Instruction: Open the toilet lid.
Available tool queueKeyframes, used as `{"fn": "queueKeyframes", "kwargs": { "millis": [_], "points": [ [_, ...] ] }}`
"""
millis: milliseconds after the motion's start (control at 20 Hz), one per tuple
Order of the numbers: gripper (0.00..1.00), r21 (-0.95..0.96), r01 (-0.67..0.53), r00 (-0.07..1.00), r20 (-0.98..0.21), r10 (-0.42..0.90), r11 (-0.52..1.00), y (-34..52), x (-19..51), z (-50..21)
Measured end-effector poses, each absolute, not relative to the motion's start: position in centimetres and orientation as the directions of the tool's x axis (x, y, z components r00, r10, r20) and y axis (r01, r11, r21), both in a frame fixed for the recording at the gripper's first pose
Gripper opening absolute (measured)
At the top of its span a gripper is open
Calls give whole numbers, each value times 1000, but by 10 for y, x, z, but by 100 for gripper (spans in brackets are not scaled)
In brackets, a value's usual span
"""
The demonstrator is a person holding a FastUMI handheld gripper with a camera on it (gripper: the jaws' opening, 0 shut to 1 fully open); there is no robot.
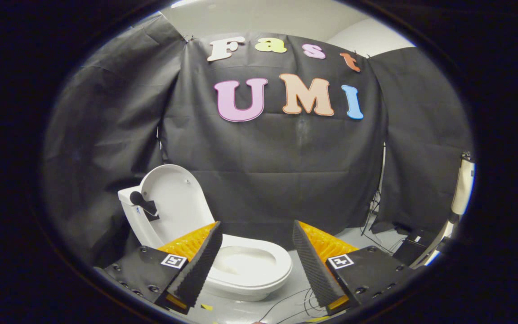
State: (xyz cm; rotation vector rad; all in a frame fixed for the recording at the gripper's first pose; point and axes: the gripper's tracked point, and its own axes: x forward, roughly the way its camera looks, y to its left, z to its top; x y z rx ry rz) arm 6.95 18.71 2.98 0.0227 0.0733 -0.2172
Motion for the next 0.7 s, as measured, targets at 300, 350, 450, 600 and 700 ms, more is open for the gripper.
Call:
{"fn": "queueKeyframes", "kwargs": {
  "millis": [300,350,450,600,700],
  "points": [
    [98,11,273,956,-114,-270,962,163,54,13],
    [98,23,286,952,-122,-281,958,158,51,10],
    [97,63,292,952,-110,-284,954,161,53,17],
    [95,49,295,952,-97,-289,954,161,53,23],
    [95,46,267,960,-99,-261,963,171,56,21]
  ]
}}
